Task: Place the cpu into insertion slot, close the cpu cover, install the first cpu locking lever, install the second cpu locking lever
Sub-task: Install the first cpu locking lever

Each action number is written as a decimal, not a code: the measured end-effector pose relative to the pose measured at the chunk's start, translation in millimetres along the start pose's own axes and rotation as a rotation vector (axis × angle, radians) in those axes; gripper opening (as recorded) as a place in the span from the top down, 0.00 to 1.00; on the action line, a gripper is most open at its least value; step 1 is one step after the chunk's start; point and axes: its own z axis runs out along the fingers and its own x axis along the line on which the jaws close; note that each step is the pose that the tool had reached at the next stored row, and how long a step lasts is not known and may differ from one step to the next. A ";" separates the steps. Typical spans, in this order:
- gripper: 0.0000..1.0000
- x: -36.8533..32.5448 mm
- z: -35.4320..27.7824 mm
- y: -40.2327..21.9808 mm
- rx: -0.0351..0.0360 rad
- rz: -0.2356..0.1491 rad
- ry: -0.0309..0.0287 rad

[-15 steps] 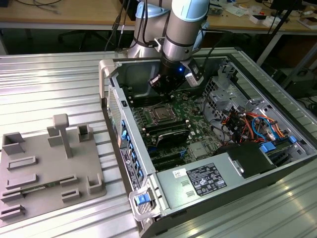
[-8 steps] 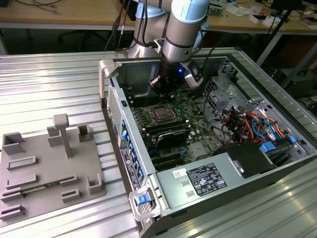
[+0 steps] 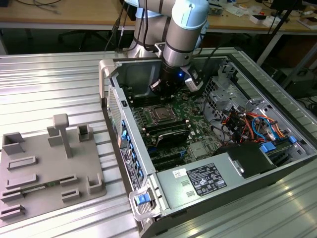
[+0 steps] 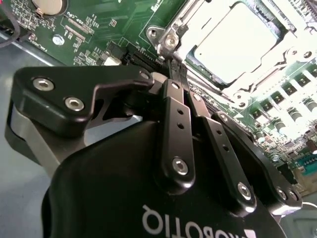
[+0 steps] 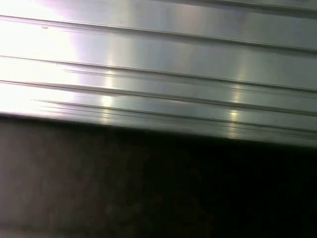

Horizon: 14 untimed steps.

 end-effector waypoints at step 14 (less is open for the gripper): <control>0.89 0.1 -6.8 -2.1 0.0000 0.000 0.0000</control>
